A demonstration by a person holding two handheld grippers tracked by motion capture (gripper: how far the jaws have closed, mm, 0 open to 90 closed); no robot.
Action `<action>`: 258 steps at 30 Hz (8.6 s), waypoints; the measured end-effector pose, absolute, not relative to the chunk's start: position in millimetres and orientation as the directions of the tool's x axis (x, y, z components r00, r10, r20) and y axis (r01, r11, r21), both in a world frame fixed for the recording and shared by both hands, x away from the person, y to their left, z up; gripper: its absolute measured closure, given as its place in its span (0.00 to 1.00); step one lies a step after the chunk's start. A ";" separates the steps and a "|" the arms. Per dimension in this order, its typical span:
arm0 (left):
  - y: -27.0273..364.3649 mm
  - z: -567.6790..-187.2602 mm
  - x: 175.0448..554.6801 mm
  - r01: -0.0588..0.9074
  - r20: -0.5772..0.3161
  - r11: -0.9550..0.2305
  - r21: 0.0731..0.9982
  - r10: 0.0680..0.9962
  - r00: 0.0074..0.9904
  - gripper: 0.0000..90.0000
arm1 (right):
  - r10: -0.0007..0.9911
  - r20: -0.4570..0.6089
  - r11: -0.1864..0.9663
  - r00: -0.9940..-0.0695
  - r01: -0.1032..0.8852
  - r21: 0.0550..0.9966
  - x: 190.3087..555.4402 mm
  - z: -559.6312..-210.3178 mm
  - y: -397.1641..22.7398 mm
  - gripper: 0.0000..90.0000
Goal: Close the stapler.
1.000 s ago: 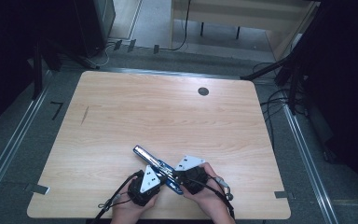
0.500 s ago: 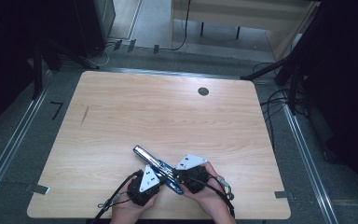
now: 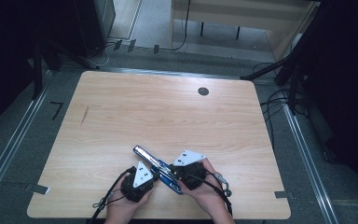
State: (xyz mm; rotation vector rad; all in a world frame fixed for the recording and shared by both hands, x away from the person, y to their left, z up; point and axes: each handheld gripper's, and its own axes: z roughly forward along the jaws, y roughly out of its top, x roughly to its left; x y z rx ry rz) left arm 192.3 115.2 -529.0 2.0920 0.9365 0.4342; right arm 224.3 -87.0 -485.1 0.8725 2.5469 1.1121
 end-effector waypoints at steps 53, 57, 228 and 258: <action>142.2 -528.2 223.5 0.565 -0.089 -0.302 0.768 0.824 0.560 1.00 | 0.596 0.059 0.516 -0.801 0.438 0.736 261.5 -488.6 -37.0 1.00; 138.8 -528.6 221.6 0.552 -0.081 -0.309 0.775 0.816 0.572 1.00 | 0.595 0.062 0.508 -0.801 0.434 0.744 259.8 -484.6 -39.3 1.00; 106.4 -533.1 193.7 0.463 -0.065 -0.418 0.782 0.683 0.727 1.00 | 0.682 0.122 0.310 -0.721 0.436 0.845 198.8 -483.4 -130.8 1.00; 105.6 -533.4 193.2 0.458 -0.069 -0.435 0.775 0.662 0.747 1.00 | 0.713 0.112 0.291 -0.692 0.438 0.850 172.1 -509.3 -137.5 1.00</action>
